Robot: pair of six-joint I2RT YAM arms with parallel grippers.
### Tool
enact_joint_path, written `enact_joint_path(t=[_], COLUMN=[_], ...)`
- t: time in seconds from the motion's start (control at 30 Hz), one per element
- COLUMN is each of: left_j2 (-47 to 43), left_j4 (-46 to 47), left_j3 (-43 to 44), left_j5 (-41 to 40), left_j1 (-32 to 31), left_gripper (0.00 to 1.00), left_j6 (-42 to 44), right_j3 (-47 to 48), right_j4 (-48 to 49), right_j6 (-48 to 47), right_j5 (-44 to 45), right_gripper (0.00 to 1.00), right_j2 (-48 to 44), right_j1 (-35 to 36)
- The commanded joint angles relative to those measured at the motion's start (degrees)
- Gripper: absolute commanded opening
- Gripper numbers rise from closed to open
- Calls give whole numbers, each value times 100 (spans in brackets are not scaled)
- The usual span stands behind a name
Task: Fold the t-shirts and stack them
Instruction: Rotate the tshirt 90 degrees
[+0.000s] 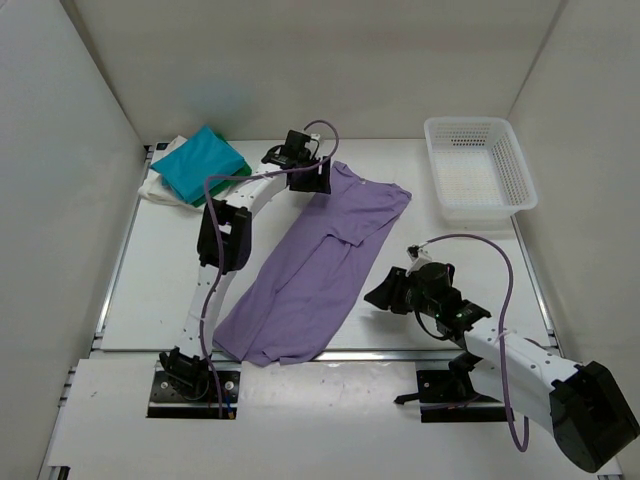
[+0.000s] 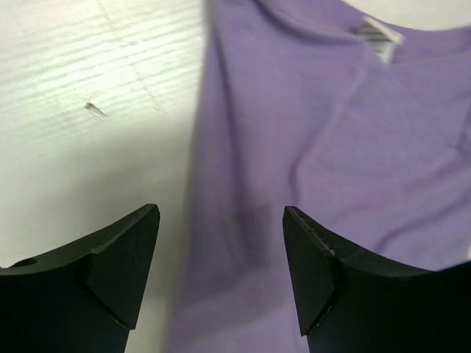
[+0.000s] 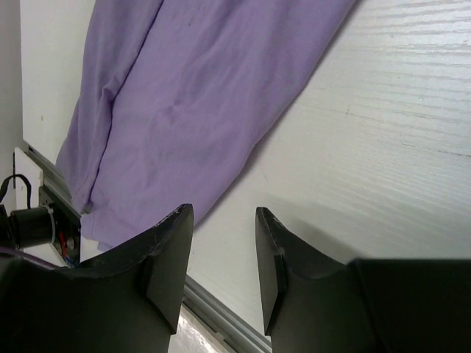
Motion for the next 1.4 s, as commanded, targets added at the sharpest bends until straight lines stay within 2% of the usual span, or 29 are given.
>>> enact_joint_path(t=[0.0, 0.13, 0.43, 0.67, 0.87, 1.17, 1.27, 1.3, 1.37], left_j2=[86, 376, 508, 437, 385, 218, 148, 113, 60], left_j4=[-170, -214, -179, -126, -20, 550, 752, 779, 823], left_j3=[575, 672, 716, 778, 804, 892, 831, 796, 734], left_j5=[57, 46, 380, 354, 345, 179, 274, 318, 440], left_j1=[195, 160, 54, 54, 256, 1371, 1539, 1592, 1627], left_gripper=[79, 76, 25, 0, 0, 0, 0, 5, 29], left_j6=[-13, 75, 14, -127, -451, -1445, -1673, -1752, -1805], right_j3=[0, 17, 18, -53, -88, 26, 122, 131, 306], right_j4=[-78, -95, 54, 45, 28, -183, -139, -96, -8], right_j6=[-265, -372, -371, -389, -424, -696, -714, -749, -802], right_j5=[-274, -415, -441, -495, -591, -627, -644, -635, -732], right_gripper=[36, 36, 37, 37, 36, 37, 39, 40, 44], right_j2=[-147, -139, -148, -121, -96, 54, 300, 379, 694], right_j1=[-79, -307, -299, -369, -501, -563, -571, -589, -476])
